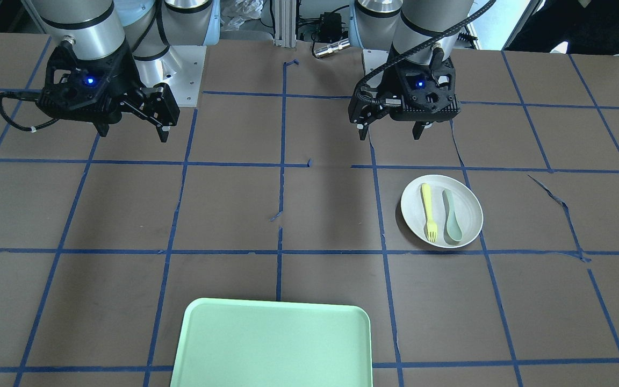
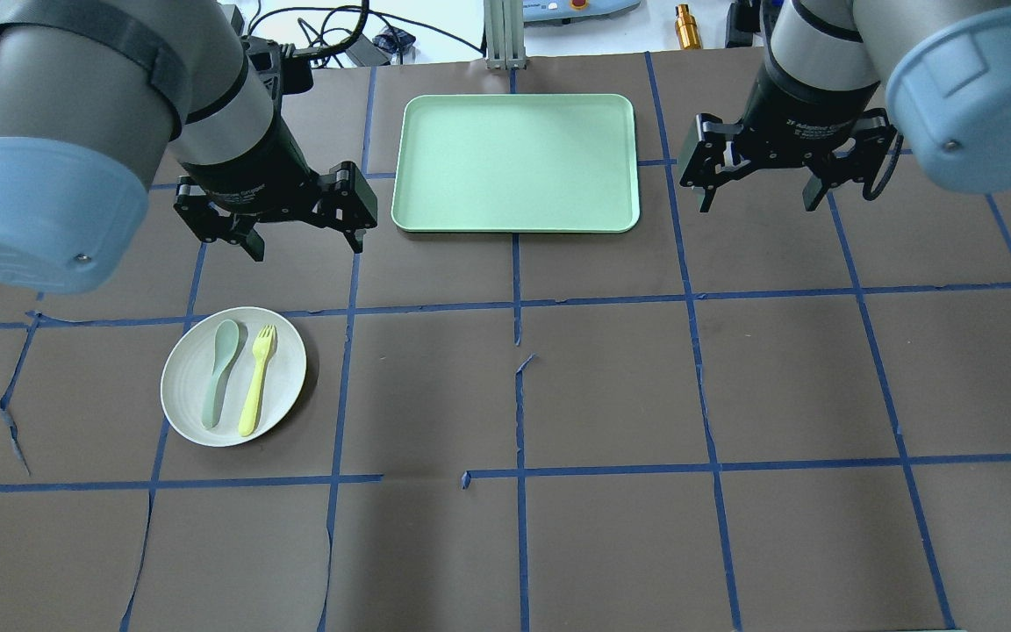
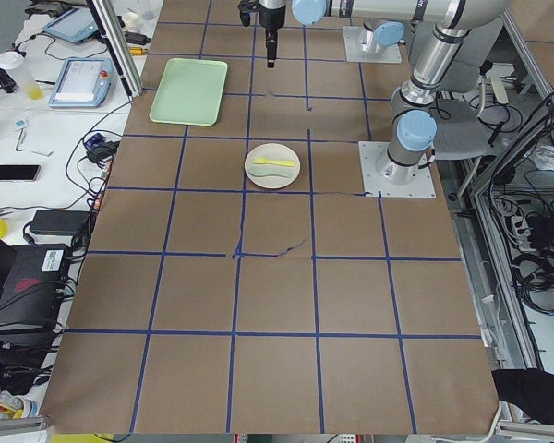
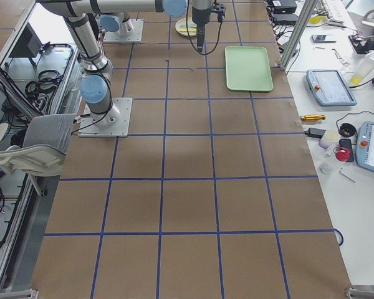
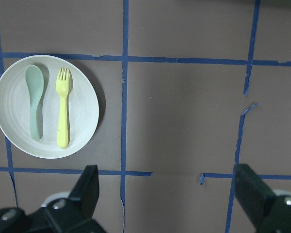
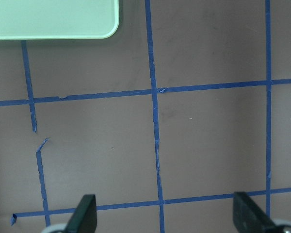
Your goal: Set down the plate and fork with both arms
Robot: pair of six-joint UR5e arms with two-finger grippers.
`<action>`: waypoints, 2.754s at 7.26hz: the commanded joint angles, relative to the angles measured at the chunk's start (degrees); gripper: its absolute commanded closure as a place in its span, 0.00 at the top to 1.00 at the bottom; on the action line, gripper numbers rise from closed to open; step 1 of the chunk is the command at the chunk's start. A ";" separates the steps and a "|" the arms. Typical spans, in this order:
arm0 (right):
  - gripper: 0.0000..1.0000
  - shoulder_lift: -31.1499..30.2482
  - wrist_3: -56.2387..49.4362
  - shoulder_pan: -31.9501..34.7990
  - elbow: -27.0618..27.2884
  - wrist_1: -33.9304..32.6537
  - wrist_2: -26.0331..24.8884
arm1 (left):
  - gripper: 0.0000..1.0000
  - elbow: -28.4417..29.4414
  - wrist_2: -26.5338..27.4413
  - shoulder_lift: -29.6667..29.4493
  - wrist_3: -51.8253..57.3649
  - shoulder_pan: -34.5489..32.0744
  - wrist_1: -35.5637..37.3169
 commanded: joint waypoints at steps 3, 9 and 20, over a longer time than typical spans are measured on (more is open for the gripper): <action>1.00 -0.27 0.00 0.00 0.14 -0.17 0.00 | 1.00 0.08 0.16 -0.12 -0.22 0.23 0.01; 1.00 -0.27 0.08 0.00 0.14 -0.17 -0.62 | 1.00 0.26 0.16 -0.20 0.05 0.06 0.27; 1.00 0.17 0.17 0.09 0.23 0.00 -0.26 | 0.83 -25.14 -2.21 -13.72 37.74 35.11 31.56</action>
